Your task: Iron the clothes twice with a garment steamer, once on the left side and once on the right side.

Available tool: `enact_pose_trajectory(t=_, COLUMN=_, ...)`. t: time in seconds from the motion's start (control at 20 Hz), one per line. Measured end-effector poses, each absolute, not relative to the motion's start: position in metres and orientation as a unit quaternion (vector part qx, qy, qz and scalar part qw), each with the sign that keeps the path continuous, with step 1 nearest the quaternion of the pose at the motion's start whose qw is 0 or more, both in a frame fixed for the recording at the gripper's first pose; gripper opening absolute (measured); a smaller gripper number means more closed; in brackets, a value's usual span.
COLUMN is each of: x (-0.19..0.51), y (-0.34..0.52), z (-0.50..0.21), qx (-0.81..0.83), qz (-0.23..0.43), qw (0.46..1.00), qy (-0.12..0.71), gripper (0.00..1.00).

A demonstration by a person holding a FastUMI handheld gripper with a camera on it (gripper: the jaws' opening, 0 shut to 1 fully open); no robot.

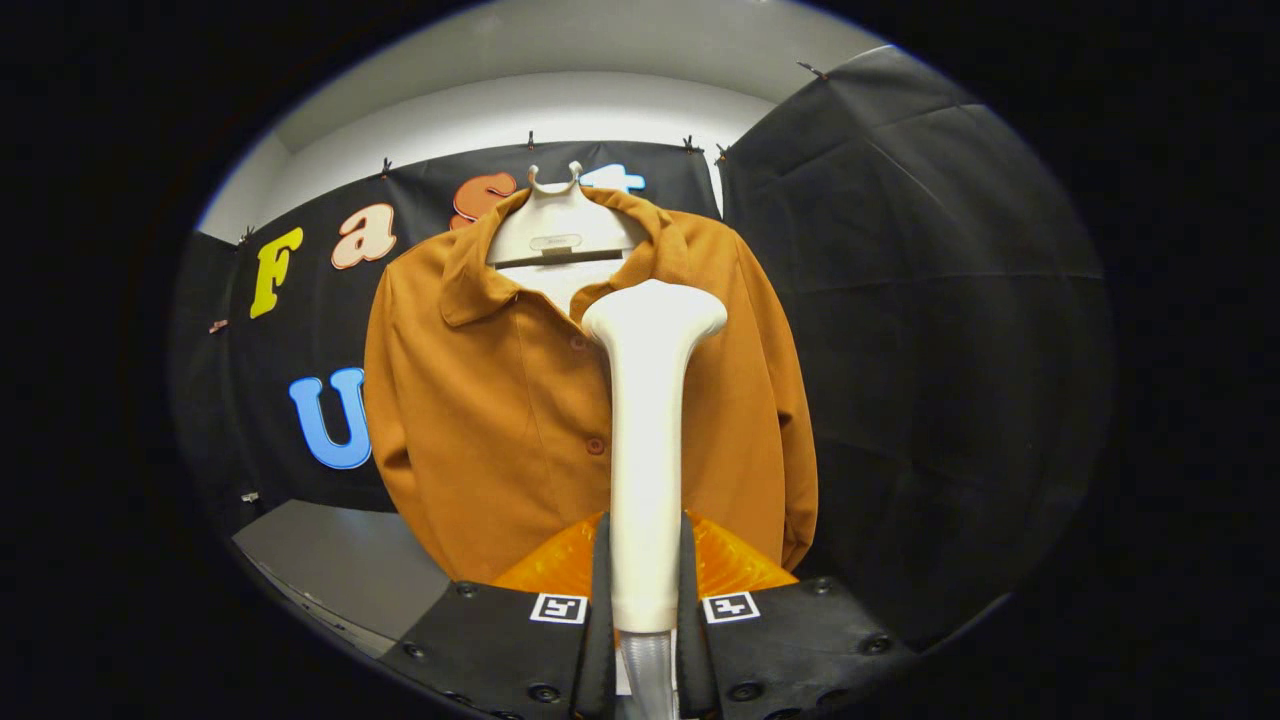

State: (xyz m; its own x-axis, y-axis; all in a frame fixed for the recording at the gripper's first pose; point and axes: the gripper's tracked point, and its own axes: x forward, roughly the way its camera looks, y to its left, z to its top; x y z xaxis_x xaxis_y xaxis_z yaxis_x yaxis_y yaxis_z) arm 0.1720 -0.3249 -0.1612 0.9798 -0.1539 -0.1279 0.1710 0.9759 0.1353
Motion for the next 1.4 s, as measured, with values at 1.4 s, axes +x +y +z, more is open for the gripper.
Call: enact_pose_trajectory(t=1.4, x=0.053, y=-0.289, z=-0.338, qx=0.068, qz=-0.104, qw=0.954, qy=0.272, gripper=0.28)
